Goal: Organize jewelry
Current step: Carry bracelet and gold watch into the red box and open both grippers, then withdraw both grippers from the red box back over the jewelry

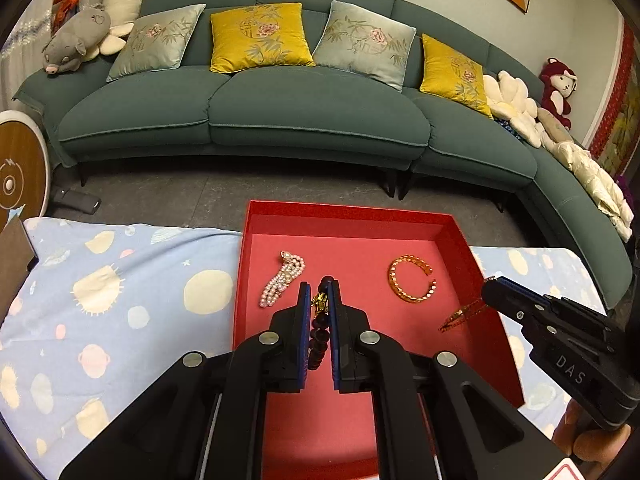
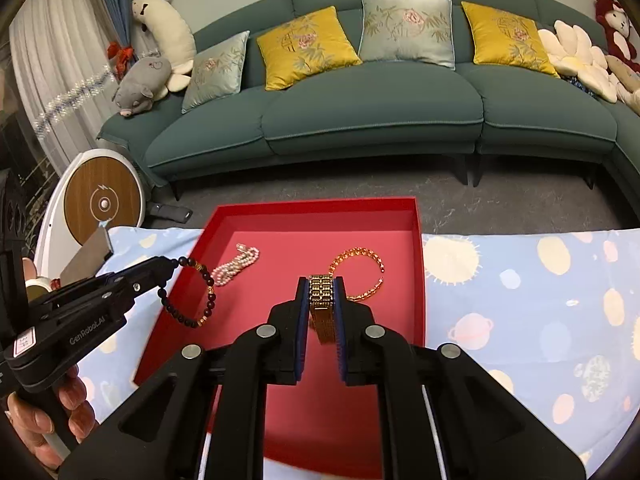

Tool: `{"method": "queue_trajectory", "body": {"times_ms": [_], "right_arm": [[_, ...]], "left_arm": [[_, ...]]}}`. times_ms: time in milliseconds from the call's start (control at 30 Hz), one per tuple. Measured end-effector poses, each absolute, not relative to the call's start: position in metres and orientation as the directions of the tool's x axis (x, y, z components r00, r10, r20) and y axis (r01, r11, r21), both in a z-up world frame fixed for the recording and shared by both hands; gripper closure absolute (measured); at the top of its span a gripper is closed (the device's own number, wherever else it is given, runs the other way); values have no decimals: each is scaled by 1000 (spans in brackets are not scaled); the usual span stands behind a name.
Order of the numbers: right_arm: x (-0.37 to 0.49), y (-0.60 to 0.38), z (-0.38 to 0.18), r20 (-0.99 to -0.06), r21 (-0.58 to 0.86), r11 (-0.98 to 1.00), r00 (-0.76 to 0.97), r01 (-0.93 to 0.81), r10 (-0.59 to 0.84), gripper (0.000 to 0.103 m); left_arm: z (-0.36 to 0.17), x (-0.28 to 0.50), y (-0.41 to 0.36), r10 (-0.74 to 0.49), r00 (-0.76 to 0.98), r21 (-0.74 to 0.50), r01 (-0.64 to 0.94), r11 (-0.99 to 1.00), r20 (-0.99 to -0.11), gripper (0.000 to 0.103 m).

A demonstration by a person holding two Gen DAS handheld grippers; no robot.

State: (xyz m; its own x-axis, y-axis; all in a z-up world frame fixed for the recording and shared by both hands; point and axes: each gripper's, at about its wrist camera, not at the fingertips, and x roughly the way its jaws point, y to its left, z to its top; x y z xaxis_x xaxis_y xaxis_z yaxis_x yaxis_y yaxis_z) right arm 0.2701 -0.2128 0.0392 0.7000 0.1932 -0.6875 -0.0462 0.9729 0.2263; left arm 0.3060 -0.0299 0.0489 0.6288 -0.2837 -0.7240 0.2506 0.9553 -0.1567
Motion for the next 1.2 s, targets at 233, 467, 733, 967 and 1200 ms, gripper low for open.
{"method": "queue_trajectory", "body": {"times_ms": [233,467,733,967,1200], "right_arm": [[268,-227,5,-729,199,980,667,-12,156,83],[212,-249,50,-680,181,983,720,-18,138,70],[99,-245,90,-654,162,984,738,-79,168,57],[37,-235,58,-694,157,983,697,-97,180,57],[28,-226,23,-757,137,986,633,-90,163,57]], "left_arm": [[13,318,-8,-251,578,-193,161,968,-777,83],[38,273,21,-288,607,-241,159,957,-741,70],[77,177,41,-259,619,-190,175,966,-741,60],[53,106,47,-240,583,-167,177,970,-776,57],[19,91,36,-239,546,-155,196,968,-803,57]]}}
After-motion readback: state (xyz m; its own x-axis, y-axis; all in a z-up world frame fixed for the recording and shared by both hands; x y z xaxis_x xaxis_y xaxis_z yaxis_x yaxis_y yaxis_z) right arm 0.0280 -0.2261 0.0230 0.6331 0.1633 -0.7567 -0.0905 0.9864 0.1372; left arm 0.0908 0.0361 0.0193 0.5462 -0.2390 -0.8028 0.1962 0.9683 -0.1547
